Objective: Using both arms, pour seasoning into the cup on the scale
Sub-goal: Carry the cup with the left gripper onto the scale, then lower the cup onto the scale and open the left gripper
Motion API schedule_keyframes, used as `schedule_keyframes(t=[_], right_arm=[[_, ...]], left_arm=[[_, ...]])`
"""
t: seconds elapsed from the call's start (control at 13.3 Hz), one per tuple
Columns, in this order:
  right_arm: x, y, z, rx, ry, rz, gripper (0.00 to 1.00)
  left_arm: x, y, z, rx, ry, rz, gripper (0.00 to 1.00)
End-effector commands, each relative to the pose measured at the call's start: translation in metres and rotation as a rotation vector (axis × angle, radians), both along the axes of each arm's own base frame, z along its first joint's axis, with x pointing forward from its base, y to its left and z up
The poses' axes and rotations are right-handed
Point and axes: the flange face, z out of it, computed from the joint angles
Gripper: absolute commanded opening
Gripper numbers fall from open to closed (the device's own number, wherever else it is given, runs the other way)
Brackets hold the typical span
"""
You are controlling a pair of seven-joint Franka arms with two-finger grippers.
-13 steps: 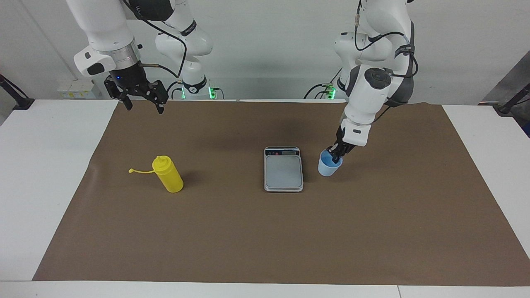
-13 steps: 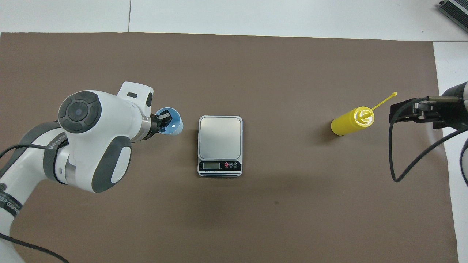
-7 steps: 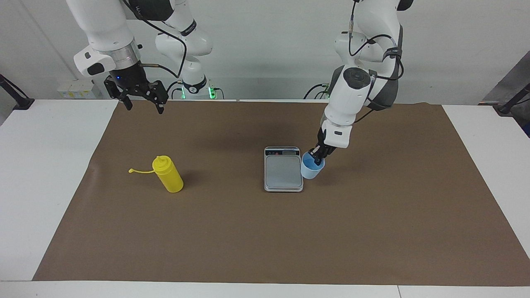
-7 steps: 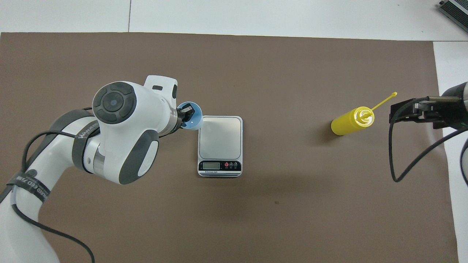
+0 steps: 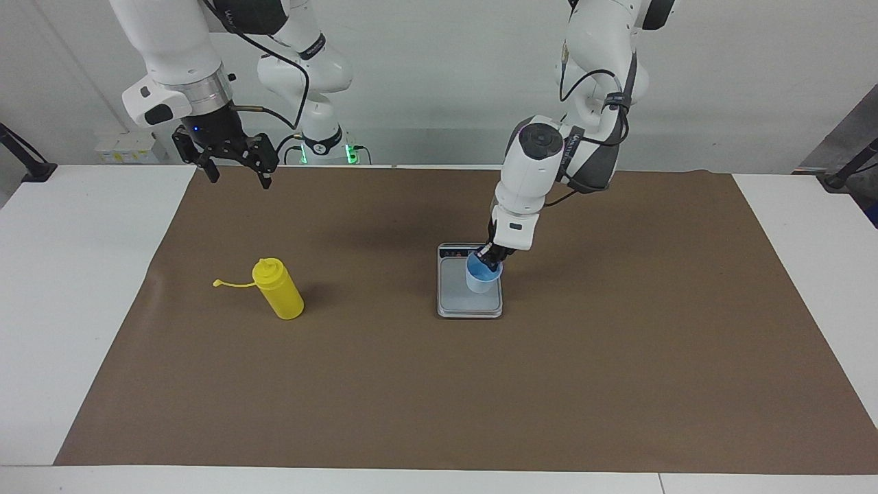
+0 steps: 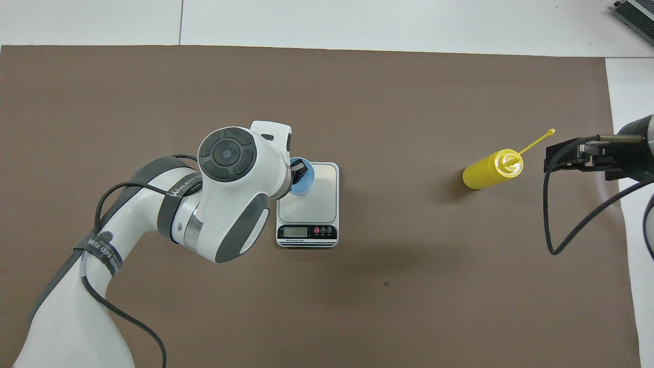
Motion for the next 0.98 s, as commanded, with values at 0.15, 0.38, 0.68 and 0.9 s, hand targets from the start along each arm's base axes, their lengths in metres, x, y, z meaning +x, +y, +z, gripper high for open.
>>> schedule_keyframes(t=[0.15, 0.38, 0.68, 0.9], right_arm=[[-0.005, -0.004, 0.002, 0.012, 0.005, 0.011, 1.0], [-0.004, -0.004, 0.002, 0.012, 0.004, 0.01, 1.0], [-0.005, -0.004, 0.001, 0.012, 0.009, 0.013, 1.0], [-0.005, -0.004, 0.002, 0.012, 0.009, 0.013, 1.0]], left_arm=[[-0.009, -0.023, -0.004, -0.004, -0.004, 0.051, 0.0], [-0.015, -0.023, -0.017, -0.005, -0.013, 0.066, 0.0], [-0.015, -0.02, -0.025, 0.005, -0.027, 0.059, 0.0], [-0.018, -0.016, -0.034, 0.005, -0.033, 0.058, 0.0]])
